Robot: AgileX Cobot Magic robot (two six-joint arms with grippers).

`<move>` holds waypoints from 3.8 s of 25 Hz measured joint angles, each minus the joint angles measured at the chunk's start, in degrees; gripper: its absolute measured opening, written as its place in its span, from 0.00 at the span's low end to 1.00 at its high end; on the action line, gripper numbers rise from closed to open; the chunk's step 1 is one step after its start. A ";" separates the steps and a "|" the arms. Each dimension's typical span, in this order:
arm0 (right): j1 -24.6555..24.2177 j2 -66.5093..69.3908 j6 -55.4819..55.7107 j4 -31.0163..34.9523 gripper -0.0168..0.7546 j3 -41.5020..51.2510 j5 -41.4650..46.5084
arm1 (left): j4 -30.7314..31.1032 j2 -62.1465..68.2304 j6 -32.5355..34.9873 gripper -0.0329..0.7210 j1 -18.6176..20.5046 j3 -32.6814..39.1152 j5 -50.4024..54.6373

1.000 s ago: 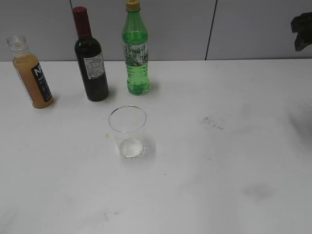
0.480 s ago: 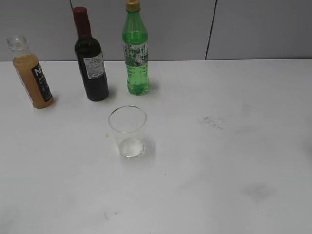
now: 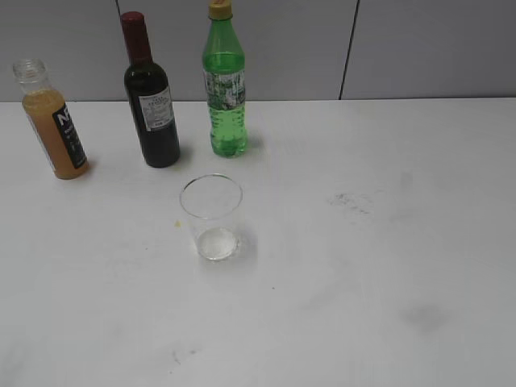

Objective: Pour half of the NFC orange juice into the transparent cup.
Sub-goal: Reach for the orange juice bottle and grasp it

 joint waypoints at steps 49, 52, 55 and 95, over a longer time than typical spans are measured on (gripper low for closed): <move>0.00 -54.73 7.63 -4.65 0.76 18.12 -4.91 | 0.00 0.00 0.00 0.82 0.00 0.00 0.00; 0.00 -54.73 7.58 -4.52 0.76 18.12 -4.91 | 0.00 0.00 0.00 0.82 0.00 0.00 0.00; 0.00 -54.73 7.51 -4.41 0.76 18.12 -4.91 | 0.14 0.00 0.00 0.82 0.00 0.00 0.00; 0.00 -54.73 7.32 -4.36 0.76 18.12 -4.91 | -2.54 31.07 0.83 0.88 0.00 -0.34 -56.25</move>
